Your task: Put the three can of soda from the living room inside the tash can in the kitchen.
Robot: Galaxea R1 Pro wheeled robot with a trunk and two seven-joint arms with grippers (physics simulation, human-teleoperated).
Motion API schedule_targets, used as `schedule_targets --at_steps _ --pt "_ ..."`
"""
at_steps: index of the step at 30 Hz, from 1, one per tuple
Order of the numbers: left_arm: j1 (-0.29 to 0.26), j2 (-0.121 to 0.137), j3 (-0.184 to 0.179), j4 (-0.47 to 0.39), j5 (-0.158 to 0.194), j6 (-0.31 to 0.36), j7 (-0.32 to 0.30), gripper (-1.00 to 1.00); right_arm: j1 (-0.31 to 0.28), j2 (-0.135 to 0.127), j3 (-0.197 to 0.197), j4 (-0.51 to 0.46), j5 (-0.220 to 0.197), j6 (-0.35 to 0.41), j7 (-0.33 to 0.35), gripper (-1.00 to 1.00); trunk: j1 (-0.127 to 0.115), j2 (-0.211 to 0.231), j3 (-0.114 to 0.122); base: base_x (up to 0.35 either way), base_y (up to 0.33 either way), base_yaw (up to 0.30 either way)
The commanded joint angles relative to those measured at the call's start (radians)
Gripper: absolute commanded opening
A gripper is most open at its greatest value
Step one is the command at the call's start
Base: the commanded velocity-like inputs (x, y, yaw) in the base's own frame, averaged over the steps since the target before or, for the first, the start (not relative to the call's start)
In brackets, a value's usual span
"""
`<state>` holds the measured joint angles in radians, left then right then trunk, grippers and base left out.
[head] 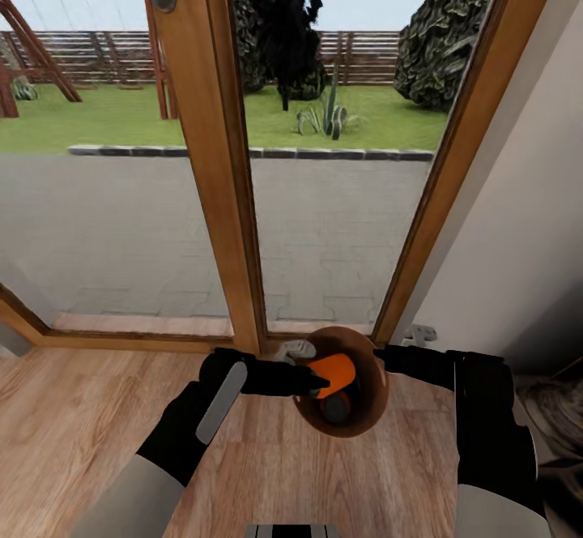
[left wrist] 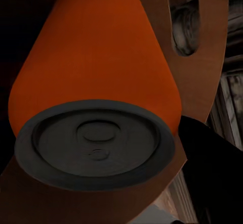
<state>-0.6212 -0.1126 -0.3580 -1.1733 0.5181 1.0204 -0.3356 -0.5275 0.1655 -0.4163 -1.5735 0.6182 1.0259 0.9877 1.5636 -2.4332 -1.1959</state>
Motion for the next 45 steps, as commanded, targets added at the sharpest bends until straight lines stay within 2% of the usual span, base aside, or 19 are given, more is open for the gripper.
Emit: schedule_targets --at_steps 1,3,8,31,32,45 --pt "0.000 -0.015 -0.001 0.016 -0.003 0.000 0.004 -1.00 0.000 0.000 0.001 0.000 -0.028 0.015 0.002 -1.00 0.000 0.000 0.000 0.000 0.000 0.000" --pt "0.000 -0.028 -0.002 0.028 -0.003 -0.001 0.034 -1.00 0.000 0.000 0.001 0.000 -0.028 0.015 0.002 -1.00 0.000 0.000 0.000 0.000 0.000 0.000" --pt "0.000 -0.038 -0.001 0.033 0.000 -0.003 0.093 -1.00 0.000 0.000 0.001 0.000 -0.028 0.015 0.002 -1.00 0.000 0.000 0.000 0.000 0.000 0.000" --pt "0.000 -0.041 0.000 0.025 -0.001 -0.003 0.105 -1.00 0.000 0.000 0.001 0.000 -0.029 0.016 0.002 -1.00 0.000 0.000 0.000 0.000 0.000 0.000" --pt "0.000 -0.041 -0.001 0.025 -0.001 -0.003 0.105 1.00 0.000 0.000 0.001 0.000 -0.029 0.016 0.002 -1.00 0.000 0.000 0.000 0.000 0.000 0.000" --pt "0.000 -0.034 -0.002 0.014 0.003 0.001 0.096 1.00 0.000 0.000 0.001 0.000 -0.029 0.016 0.002 -1.00 0.000 0.000 0.000 0.000 0.000 0.000"
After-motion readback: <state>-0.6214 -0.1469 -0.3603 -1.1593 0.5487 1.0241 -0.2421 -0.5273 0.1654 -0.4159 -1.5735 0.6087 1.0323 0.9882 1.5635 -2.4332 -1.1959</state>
